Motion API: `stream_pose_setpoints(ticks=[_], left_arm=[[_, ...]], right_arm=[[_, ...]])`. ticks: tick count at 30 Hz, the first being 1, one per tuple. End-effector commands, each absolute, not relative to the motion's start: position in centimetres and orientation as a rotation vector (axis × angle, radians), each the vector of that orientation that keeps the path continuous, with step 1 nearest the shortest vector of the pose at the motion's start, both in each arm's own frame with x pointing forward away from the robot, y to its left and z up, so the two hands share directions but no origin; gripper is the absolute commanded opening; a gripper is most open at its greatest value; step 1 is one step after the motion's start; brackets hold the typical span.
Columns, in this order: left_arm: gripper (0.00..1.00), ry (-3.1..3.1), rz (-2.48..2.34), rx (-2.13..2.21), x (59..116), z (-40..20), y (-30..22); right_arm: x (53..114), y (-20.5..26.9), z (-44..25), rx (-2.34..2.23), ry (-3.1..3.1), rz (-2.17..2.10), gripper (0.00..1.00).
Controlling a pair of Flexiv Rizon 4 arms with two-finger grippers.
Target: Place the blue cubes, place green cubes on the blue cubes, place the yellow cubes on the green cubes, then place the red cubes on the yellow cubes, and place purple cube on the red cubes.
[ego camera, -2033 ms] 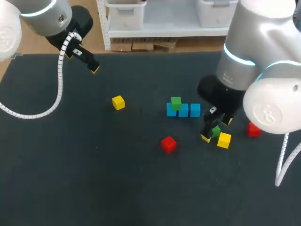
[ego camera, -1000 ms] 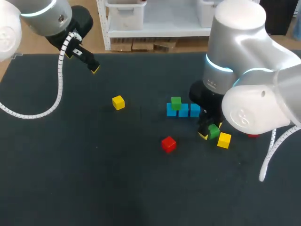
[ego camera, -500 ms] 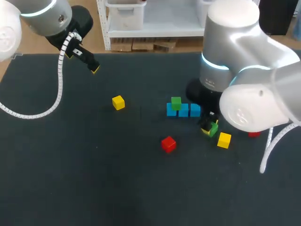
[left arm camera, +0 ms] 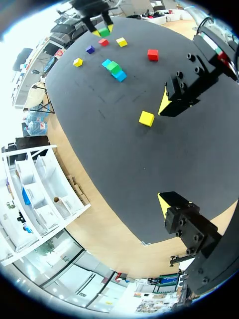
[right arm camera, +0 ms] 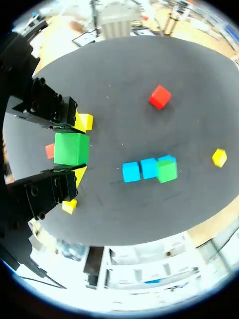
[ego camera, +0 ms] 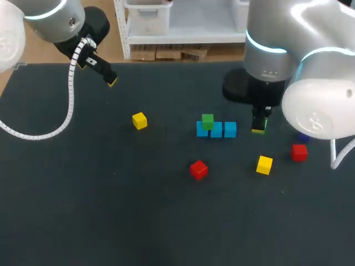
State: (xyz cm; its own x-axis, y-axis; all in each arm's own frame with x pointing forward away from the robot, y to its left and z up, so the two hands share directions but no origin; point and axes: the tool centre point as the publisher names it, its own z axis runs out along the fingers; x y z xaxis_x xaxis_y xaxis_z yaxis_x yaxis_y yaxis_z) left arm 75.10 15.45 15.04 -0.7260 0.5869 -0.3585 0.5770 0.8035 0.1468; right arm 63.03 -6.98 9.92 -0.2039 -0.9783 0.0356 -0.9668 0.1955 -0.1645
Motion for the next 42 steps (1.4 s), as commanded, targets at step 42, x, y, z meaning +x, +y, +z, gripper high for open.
stream_pose_setpoints(ticks=[42], left_arm=[[1.00, 2.601, 0.032, 0.880, 75.2, 15.0, 15.5]], right_arm=[[69.7, -1.5, 6.6, -2.220, 2.177, 0.057, 0.00]])
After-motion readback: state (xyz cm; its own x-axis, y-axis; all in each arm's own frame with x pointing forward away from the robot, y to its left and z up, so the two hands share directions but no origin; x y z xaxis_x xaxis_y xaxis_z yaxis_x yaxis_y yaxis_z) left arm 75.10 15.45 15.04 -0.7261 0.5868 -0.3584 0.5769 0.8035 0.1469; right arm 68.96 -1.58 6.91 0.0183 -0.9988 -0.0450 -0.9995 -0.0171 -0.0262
